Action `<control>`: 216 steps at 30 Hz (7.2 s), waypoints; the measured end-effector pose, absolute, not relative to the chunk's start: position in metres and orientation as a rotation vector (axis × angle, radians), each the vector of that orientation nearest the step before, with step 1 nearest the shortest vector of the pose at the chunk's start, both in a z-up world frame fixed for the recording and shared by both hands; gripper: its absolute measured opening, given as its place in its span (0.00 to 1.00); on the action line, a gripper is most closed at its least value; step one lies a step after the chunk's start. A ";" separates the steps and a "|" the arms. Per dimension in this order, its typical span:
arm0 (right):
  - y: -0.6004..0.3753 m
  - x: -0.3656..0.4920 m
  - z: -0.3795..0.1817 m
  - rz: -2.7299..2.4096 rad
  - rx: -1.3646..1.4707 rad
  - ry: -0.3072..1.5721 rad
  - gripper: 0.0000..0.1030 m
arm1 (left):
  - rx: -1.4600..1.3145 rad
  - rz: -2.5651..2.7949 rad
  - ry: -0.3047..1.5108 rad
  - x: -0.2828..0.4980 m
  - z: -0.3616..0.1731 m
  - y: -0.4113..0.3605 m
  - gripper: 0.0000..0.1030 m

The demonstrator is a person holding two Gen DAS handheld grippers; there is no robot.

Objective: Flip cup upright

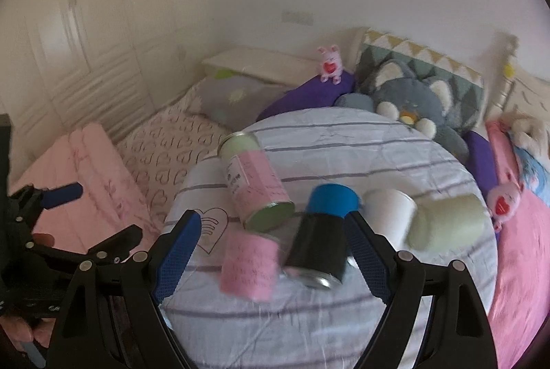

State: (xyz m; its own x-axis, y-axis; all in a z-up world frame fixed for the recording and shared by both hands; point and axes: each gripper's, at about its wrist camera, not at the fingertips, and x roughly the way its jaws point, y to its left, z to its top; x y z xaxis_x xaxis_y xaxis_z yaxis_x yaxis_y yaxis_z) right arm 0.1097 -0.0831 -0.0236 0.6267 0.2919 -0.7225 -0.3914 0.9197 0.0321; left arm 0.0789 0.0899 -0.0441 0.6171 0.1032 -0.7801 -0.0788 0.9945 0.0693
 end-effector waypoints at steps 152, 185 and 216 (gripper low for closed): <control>-0.336 0.029 -0.073 0.286 0.239 0.814 0.81 | -0.196 0.087 1.289 0.103 -0.139 -0.132 0.75; -0.314 -0.022 -0.059 0.087 0.204 0.852 0.81 | 0.100 -0.124 0.515 0.040 -0.111 -0.121 0.75; -0.251 -0.043 -0.002 0.074 0.170 0.666 0.81 | 0.124 -0.209 0.750 -0.006 -0.020 -0.049 1.00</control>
